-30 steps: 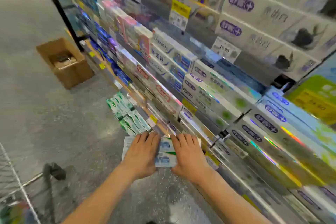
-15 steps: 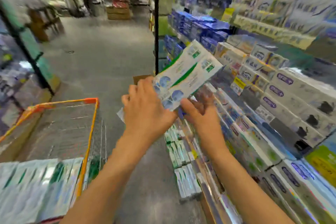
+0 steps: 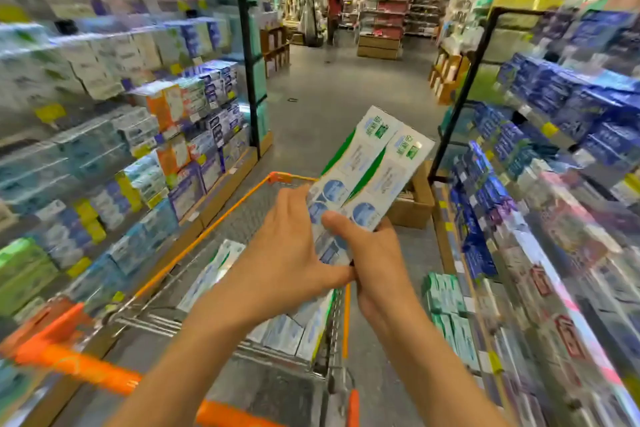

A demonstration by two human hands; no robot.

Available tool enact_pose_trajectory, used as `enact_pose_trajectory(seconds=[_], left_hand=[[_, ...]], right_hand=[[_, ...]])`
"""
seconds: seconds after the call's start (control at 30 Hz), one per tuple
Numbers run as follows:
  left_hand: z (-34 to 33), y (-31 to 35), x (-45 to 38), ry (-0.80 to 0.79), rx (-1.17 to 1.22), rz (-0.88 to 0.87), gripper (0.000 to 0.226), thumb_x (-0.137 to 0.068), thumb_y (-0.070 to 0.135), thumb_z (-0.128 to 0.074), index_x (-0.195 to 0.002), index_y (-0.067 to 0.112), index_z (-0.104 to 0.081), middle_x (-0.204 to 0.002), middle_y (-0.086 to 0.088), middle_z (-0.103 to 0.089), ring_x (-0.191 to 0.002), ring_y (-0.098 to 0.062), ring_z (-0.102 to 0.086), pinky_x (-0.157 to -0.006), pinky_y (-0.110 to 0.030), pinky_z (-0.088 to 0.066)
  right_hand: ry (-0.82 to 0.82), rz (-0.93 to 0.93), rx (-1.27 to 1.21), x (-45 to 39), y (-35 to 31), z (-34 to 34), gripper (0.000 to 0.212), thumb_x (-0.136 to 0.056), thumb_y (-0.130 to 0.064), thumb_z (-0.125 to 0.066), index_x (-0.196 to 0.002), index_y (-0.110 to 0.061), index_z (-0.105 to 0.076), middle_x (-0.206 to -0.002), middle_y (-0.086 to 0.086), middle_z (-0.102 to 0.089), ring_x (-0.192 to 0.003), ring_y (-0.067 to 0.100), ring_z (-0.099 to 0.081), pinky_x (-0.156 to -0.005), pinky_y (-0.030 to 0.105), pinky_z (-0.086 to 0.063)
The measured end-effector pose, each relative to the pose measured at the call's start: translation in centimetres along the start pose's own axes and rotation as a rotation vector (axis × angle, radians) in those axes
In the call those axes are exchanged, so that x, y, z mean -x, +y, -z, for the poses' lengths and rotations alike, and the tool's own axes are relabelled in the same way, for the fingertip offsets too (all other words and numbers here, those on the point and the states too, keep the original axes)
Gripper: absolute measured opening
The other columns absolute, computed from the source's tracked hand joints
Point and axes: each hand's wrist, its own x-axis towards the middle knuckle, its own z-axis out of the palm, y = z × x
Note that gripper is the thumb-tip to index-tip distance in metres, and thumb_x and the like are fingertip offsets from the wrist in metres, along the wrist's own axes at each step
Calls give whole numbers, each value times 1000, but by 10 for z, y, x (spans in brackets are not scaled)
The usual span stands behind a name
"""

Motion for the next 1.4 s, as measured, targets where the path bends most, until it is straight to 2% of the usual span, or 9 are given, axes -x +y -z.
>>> enact_pose_trajectory(seconds=[0.2,0.3,0.4,0.77,0.9,1.07,1.23,1.33,1.4], left_hand=[[54,-89,8,-157,411,136,71,-71,35,-75,-121,29,-25,-112,24,-41,-93,18,-53,-75,-7,-46],[46,-117,0,-235,555,194,85,-64,35,-85,-122,34,-23,-109,28,-58,-86,15,-61,-75,-12,-51],[31,-137,-15,-252,610,214,86,-60,35,-85,-126,35,-31,-106,25,-63,-91,6,-64,-79,-19,-54],[-10,-213,-95,-161,537,376,63,-90,18,-61,-140,22,-23,-110,23,-49,-80,18,-48,-58,0,-41],[-28,-249,-106,-129,530,488,64,-90,19,-60,-144,18,-25,-130,1,-49,-95,-7,-56,-73,-10,-43],[-33,-292,-100,-121,554,621,70,-90,19,-60,-148,20,-21,-137,1,-47,-96,-6,-54,-86,-24,-42],[-30,-318,-97,-164,550,659,72,-90,18,-60,-149,25,-19,-137,10,-40,-115,-10,-46,-97,-29,-36],[-27,-333,-93,-205,541,690,77,-89,21,-61,-150,27,-14,-139,12,-36,-120,-8,-42,-102,-33,-34],[-28,-343,-91,-236,539,700,73,-89,21,-61,-148,27,-18,-133,11,-42,-115,-9,-47,-97,-30,-38]], right_hand=[[-100,-98,84,0,43,-69,36,-80,-7,-70,-108,-24,-57,-101,0,-71,-89,18,-70,-79,42,-58],[-106,-165,127,-8,54,-77,42,-80,-8,-71,-115,-23,-55,-104,1,-70,-89,20,-70,-77,42,-58],[-73,-212,166,-26,62,-74,38,-80,-11,-72,-111,-26,-56,-104,1,-70,-88,19,-70,-73,37,-59],[79,-402,237,-139,119,-36,39,-82,-23,-72,-112,-26,-48,-114,9,-62,-98,27,-64,-90,51,-51],[152,-541,366,-178,162,-20,44,-85,-24,-68,-123,-6,-51,-103,10,-62,-90,24,-59,-90,51,-50],[267,-775,446,-198,238,-2,37,-89,-17,-64,-120,-5,-47,-114,15,-54,-83,17,-55,-70,33,-44],[278,-932,607,-195,313,-3,78,-86,-23,-67,-146,-1,-22,-133,14,-47,-115,30,-51,-89,34,-44],[238,-974,700,-193,336,-9,77,-88,-22,-64,-145,4,-21,-105,10,-55,-95,26,-56,-79,31,-44],[199,-998,770,-193,345,-10,68,-90,-22,-62,-142,6,-26,-124,17,-54,-110,29,-55,-85,35,-46]])
